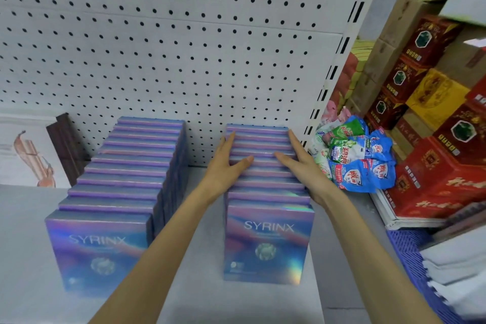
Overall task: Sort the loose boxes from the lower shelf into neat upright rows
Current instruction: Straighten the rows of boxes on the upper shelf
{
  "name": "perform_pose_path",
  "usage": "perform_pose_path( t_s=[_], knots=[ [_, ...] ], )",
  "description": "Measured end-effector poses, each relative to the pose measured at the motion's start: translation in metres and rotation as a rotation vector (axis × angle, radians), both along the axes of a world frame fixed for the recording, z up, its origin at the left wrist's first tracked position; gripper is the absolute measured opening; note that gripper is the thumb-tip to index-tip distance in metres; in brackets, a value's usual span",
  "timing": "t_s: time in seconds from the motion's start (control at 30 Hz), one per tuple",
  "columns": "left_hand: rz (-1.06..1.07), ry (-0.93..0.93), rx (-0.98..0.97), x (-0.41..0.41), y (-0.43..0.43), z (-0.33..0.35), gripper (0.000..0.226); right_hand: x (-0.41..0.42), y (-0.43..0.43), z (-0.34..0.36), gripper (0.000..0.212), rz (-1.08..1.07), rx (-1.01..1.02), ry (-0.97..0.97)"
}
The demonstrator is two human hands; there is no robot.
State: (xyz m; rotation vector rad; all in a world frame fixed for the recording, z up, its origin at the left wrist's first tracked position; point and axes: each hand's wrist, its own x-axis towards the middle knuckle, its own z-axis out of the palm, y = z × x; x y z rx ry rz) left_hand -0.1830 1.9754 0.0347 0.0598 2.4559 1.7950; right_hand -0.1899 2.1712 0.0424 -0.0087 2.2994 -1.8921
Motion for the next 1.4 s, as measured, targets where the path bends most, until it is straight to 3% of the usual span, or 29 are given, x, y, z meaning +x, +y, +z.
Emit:
perform_pose_path(
  t_s=[0.17,0.37,0.5,1.07,1.4],
  knots=[
    [-0.009,-0.005,0.209,0.059,-0.002,-0.005,0.068,0.05,0.008,-0.002,0.067,0.002,0.018,0.029],
    [0.05,0.035,0.378,0.102,0.012,-0.036,0.067,0.108,-0.008,-0.043,0.055,-0.208,-0.342,-0.031],
    [0.085,-0.014,0.425,0.098,0.012,-0.036,0.066,0.108,-0.024,-0.048,0.06,-0.286,-0.395,-0.007],
    [0.107,-0.035,0.355,0.093,0.009,-0.048,0.068,0.106,-0.021,-0.051,0.063,-0.243,-0.351,-0.014],
    [0.109,-0.049,0.326,0.093,0.01,-0.048,0.068,0.103,-0.018,-0.053,0.053,-0.245,-0.299,0.054]
  ],
)
